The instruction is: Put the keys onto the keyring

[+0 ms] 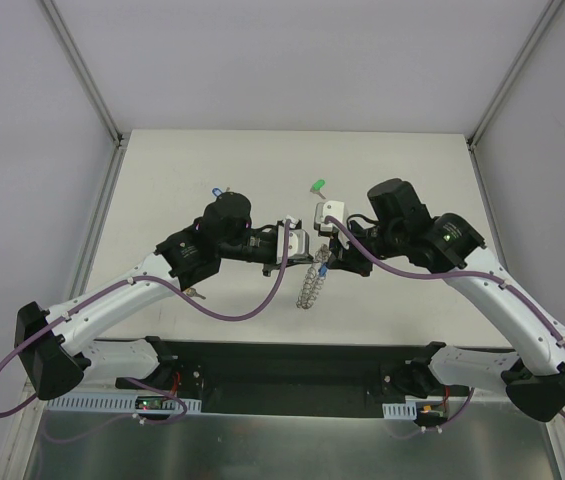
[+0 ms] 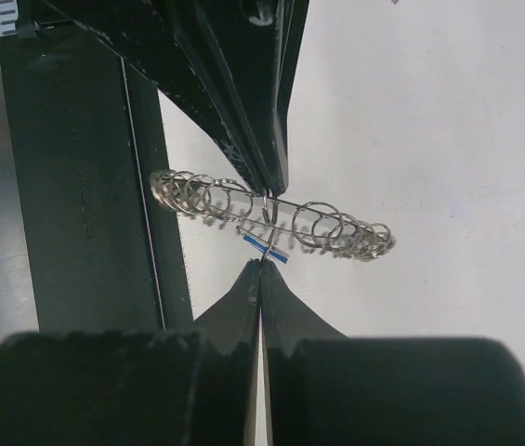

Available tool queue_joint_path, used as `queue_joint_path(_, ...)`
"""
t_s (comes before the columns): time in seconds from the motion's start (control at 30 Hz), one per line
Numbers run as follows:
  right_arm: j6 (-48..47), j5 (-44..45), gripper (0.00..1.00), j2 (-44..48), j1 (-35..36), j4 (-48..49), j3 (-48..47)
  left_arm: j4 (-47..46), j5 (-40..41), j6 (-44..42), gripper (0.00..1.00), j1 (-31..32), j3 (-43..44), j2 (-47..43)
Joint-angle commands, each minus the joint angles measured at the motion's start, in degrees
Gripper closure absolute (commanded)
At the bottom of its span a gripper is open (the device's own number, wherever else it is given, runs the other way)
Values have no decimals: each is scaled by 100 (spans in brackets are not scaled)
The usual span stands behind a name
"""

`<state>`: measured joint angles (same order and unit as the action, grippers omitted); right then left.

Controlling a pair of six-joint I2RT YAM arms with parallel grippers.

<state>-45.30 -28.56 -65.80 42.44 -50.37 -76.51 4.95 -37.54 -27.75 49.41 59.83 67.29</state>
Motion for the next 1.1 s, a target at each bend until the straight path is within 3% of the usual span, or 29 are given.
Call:
queue_joint_path(0.0,-128,-229,99,-29,-25,-34,-233,-433,-245,76,100,-45,90,-5)
queue_joint_path(0.43,-199,-300,99,6,-16,-122,-259,-460,-333,103,100,-54,81,-23)
queue_joint_path(0.83,-260,-317,99,278,107,-52,-259,-460,-1598,419,100,-590,-7,-234)
queue_joint_path(1.07,-339,-239,99,287,405,-52,-329,-460,-1915,525,100,-625,-7,-260)
